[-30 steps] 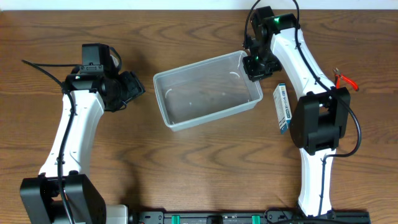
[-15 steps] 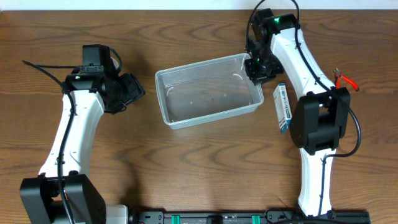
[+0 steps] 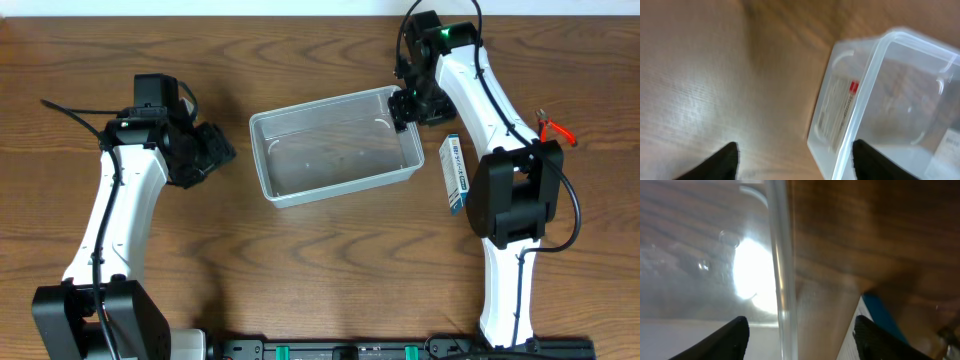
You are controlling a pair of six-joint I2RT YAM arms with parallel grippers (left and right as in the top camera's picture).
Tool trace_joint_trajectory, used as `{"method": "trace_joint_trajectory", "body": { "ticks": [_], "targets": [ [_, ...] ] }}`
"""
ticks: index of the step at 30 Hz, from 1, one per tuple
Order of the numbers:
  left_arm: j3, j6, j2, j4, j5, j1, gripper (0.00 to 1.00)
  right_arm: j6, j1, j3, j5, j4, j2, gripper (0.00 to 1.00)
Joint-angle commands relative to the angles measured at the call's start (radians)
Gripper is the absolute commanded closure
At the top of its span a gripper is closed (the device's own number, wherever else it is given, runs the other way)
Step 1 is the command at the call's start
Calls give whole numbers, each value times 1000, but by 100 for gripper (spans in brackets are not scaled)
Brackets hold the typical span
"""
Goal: Pack container
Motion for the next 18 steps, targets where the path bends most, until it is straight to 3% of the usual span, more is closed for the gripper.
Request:
{"method": "trace_joint_trajectory", "body": {
  "ticks": [1, 7, 13, 18],
  "targets": [
    [19, 11, -2, -63, 32, -6, 50, -39, 6, 6, -2, 21, -21, 28],
    [19, 24, -2, -244, 21, -6, 94, -45, 6, 32, -46, 75, -21, 29],
    [19, 21, -2, -427, 23, -36, 94, -45, 5, 113, -47, 88, -21, 27],
    [19, 21, -2, -457, 77, -110, 94, -45, 5, 191, -46, 73, -21, 27]
  ]
}}
